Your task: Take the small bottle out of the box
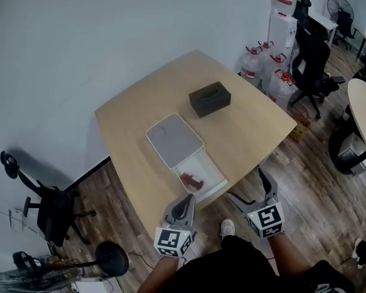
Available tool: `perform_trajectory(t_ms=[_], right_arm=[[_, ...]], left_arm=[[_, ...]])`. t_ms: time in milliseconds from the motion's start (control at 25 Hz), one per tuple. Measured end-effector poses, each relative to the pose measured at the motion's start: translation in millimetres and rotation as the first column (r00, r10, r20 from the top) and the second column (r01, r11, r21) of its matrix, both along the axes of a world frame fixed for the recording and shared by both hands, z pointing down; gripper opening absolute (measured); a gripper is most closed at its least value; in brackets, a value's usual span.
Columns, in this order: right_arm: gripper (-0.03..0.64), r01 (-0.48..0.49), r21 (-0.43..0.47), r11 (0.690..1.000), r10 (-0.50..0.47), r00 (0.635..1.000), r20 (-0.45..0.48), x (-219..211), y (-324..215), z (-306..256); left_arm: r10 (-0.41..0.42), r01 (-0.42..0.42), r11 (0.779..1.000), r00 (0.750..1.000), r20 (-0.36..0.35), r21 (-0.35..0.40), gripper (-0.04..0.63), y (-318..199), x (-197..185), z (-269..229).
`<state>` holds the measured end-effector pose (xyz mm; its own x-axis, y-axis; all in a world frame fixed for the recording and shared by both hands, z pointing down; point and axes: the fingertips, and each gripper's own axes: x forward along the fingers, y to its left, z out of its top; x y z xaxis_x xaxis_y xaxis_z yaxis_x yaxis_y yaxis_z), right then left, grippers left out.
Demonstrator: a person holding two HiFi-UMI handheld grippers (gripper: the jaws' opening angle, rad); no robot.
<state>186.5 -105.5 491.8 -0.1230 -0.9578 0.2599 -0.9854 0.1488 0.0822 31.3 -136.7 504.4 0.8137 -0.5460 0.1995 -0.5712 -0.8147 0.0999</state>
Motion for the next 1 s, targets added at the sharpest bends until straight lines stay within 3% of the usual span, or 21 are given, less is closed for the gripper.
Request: perform_trajectory(t_ms=[240,480,800,1000], right_arm=[[0.505,0.138,-0.053,0.989,-0.137,0.99,0.012,1.0,-44.9,16.0],[0.503,0.281,-0.126,0.951,-0.279,0.96,0.032,-15.2,-80.2,36.8],[0.503,0.402,-0.195,0.895,-0.397,0.915,0.067,-43.9,-109.1,52.6],[0.503,0.48,-0.262,0.837,-0.499,0.867,-0.004,-74.7,-119.0,75.4]], left_arm=[[-0.128,0.129,0.991,0.991,0.031,-0.034,0.009,-29.7,-1.9,9.3],[-0.221,0.222,0.974,0.974,0.047,-0.033,0.009,-51.8,-1.8,5.5],[-0.315,0.321,0.946,0.944,0.103,-0.044,0.009,-58.2,-28.1,12.7],[-0.336,0.343,0.939,0.934,0.12,-0.039,0.009,-64.1,-49.3,18.5]])
